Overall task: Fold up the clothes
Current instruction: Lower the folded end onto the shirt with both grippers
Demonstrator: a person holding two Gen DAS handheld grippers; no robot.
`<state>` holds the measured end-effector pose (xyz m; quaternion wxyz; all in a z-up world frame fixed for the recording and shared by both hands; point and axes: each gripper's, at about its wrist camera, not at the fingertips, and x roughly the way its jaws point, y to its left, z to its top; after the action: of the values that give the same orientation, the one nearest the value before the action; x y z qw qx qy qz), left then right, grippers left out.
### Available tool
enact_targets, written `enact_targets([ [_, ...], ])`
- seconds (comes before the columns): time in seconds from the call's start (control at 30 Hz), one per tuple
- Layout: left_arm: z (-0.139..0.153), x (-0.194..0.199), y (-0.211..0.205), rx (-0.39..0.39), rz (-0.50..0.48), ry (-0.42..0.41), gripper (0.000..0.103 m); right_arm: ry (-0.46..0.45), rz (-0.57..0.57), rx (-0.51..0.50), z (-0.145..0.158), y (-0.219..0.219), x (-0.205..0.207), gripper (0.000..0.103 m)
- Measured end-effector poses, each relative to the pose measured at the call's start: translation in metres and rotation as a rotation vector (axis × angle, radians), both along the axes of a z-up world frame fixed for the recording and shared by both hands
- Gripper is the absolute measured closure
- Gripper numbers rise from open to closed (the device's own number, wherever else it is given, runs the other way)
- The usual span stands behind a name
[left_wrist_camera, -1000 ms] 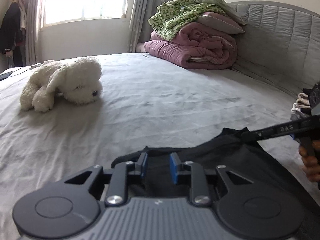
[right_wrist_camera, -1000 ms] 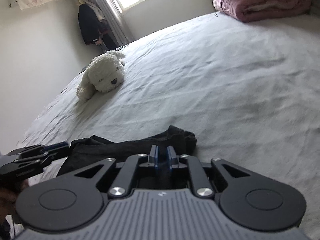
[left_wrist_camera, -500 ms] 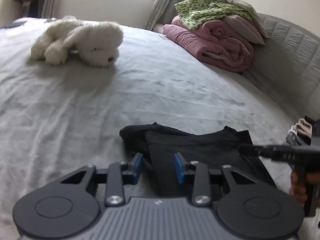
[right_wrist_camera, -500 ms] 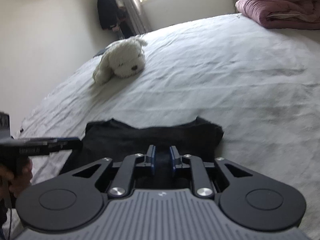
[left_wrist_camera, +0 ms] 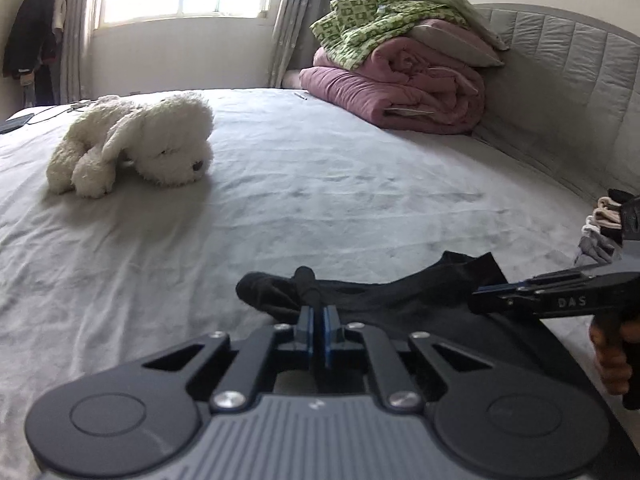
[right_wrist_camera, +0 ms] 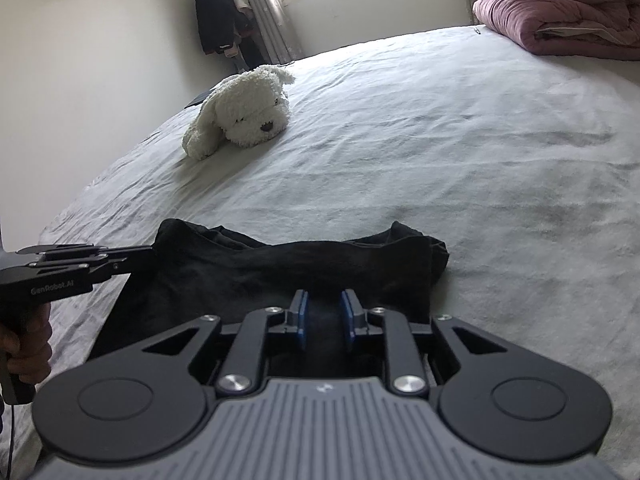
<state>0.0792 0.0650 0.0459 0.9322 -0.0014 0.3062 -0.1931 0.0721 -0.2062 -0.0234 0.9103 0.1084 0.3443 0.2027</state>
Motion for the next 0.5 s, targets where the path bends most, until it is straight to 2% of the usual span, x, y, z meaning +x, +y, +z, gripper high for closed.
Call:
enact_targets([
  [0.13, 0.0, -0.004, -0.001, 0.036, 0.004, 0.016, 0.098, -0.002, -0.002, -0.001, 0.0, 0.0, -0.001, 0.08],
  [0.37, -0.009, 0.008, 0.009, -0.078, 0.005, 0.074, 0.097, -0.003, -0.005, -0.002, 0.0, 0.0, -0.001, 0.08],
  [0.43, -0.012, 0.012, 0.013, -0.106, 0.024, 0.093, 0.091, -0.005, -0.006, -0.005, 0.0, 0.001, -0.001, 0.08],
  [0.5, -0.013, 0.014, 0.017, -0.144, 0.021, 0.101, 0.089, -0.006, -0.008, -0.005, 0.0, 0.001, 0.0, 0.08],
])
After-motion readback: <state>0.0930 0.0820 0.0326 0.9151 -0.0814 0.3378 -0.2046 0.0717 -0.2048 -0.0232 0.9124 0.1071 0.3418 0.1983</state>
